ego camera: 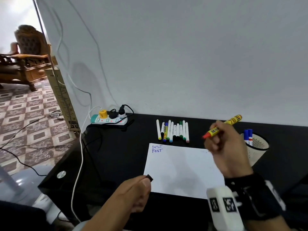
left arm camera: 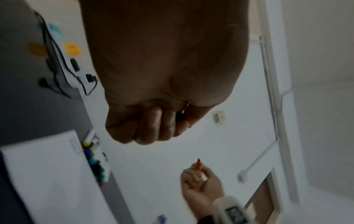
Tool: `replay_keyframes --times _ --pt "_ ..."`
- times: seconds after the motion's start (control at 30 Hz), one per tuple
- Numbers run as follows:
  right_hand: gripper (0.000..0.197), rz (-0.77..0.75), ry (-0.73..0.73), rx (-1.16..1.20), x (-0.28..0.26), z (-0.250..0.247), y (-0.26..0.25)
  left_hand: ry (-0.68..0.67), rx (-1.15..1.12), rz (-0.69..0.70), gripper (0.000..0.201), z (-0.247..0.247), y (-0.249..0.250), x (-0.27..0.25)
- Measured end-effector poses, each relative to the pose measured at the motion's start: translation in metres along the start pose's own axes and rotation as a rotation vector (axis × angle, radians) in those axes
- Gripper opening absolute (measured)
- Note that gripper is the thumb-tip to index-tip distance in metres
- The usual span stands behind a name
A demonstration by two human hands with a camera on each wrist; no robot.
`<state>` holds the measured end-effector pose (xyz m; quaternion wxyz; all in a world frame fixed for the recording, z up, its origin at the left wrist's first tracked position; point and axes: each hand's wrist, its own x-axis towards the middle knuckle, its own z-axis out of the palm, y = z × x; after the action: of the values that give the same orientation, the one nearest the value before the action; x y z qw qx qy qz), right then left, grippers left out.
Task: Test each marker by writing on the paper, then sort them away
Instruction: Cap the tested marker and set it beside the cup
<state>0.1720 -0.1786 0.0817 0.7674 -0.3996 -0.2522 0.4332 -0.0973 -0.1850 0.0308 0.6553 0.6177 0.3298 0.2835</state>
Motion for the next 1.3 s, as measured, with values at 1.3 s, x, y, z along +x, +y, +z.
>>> replay_keyframes --times 1.3 --pt "0.015 -0.030 -0.020 -1.033 0.068 -0.003 0.196 0.262 1.213 0.042 0.051 -0.054 -0.136 0.074"
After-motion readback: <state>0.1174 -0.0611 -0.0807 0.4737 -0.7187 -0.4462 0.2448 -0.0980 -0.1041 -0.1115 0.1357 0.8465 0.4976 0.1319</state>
